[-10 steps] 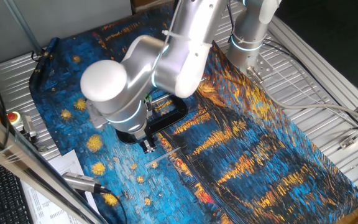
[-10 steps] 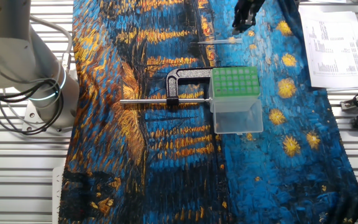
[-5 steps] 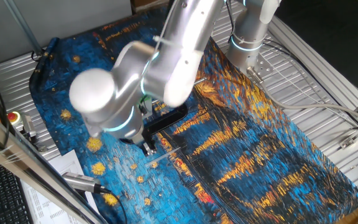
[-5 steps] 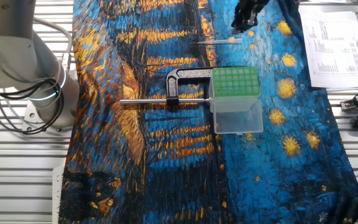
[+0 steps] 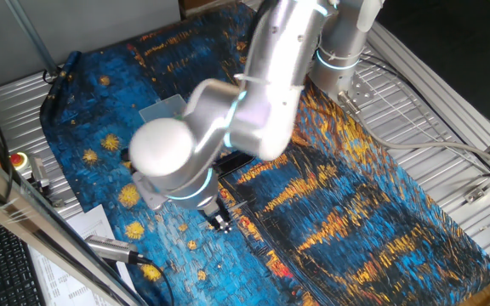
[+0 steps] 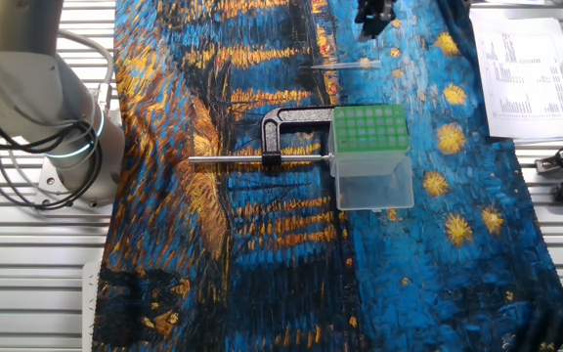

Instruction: Insert a large pipette tip into the holder for large pipette tips

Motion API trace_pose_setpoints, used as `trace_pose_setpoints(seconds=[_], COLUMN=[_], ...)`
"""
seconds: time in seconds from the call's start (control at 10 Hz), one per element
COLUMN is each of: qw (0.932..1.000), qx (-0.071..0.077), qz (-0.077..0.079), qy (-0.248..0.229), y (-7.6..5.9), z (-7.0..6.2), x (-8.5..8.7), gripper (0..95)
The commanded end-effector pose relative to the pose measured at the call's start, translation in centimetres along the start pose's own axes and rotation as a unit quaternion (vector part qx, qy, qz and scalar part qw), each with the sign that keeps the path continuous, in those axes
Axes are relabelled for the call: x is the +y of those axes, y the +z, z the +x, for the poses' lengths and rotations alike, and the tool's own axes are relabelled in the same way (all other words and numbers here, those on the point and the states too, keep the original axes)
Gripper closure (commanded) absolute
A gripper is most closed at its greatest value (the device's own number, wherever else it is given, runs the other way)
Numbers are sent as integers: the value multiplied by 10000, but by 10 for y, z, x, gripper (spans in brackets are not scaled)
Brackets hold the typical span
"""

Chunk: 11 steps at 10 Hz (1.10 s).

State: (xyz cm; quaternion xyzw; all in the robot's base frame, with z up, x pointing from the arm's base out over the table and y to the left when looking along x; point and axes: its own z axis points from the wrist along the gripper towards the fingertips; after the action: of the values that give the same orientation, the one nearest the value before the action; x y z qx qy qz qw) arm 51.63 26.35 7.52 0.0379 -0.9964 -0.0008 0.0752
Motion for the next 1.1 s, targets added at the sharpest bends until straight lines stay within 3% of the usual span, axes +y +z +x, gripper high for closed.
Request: trace_pose_setpoints(seconds=[0.1, 0.2, 0.3, 0.5, 0.7, 0.8, 1.1], qw=[9994, 9993, 9987, 9973, 9964, 9952, 9948], qx=[195, 271, 467, 701, 797, 916, 945], qz=[47, 32, 44, 37, 49, 106, 183], qy=[299, 267, 206, 209, 291, 332, 321], y=[1, 1, 1, 1, 9, 16, 33], z=[0, 0, 0, 0, -4, -7, -9], x=[1, 1, 1, 1, 0, -2, -6], gripper=[570, 570, 570, 570, 570, 570, 570])
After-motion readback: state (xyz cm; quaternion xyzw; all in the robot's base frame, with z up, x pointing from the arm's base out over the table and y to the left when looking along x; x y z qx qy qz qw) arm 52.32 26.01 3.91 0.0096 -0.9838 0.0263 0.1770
